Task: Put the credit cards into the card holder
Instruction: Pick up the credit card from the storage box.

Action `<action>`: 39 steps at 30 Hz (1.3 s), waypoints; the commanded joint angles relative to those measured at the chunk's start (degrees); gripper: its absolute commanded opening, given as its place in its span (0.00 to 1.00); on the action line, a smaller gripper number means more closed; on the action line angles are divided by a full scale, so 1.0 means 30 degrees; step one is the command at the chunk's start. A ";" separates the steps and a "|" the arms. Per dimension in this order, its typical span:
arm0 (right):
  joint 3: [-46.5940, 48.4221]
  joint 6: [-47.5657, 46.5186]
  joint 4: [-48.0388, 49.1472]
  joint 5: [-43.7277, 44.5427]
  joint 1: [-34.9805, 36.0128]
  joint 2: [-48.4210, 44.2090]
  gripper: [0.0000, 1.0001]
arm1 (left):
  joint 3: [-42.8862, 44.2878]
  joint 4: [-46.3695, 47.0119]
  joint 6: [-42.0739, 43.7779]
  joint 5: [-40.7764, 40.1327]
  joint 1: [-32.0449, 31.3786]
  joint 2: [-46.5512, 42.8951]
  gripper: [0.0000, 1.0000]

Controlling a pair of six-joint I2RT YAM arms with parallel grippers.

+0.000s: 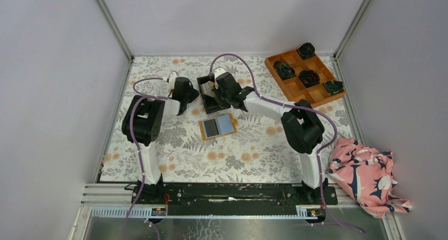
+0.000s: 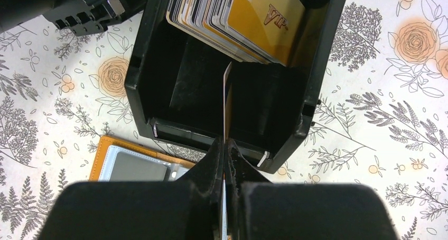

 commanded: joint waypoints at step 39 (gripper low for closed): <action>-1.1785 0.3077 -0.3698 -0.8673 0.0356 -1.8478 0.00 | -1.3661 1.3239 0.1854 1.5853 -0.3417 -1.3716 0.51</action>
